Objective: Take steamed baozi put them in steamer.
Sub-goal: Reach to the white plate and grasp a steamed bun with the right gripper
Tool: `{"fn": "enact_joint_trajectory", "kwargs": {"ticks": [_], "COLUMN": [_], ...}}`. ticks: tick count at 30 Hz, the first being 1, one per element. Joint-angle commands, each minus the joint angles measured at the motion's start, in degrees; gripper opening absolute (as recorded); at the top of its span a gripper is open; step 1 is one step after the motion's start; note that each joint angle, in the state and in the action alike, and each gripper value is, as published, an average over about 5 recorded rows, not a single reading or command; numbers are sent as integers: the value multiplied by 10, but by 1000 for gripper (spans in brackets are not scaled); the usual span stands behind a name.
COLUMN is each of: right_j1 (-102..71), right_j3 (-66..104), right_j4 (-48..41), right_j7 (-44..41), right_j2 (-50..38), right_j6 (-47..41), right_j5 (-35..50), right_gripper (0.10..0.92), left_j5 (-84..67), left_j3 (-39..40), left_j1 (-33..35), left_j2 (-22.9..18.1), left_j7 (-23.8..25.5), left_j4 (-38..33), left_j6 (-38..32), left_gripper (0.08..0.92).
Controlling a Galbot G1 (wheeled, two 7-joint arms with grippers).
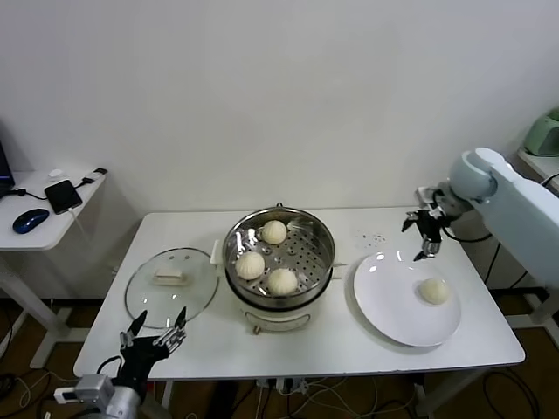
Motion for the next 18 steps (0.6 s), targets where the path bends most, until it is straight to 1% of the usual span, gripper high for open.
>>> {"fn": "enact_joint_trajectory", "kwargs": {"ticks": [1,4,11,18], "right_j1": [-119,-124,-129,-127], "right_j3": [141,149,147,161], "right_j4": [-106,-130,-130,-178], "right_j7": [10,13,-23,-3], "right_j2": [21,39,50,74], "right_j6": [100,125,121,126], "right_j5": [-99,-111,-135,-169], "right_gripper": [823,823,823,823], "left_j5": [-3,-1,-3,-3], "left_j3": [-1,-5,-15,-20], "left_j1": [2,-2,-2,-2], "left_j2": [-4,-4,-4,-3], "left_j7": [1,1,2,5], "left_j4": [3,7,14,19], "left_j6": [2,4,5,4], "left_gripper": [823,823,823,823]}}
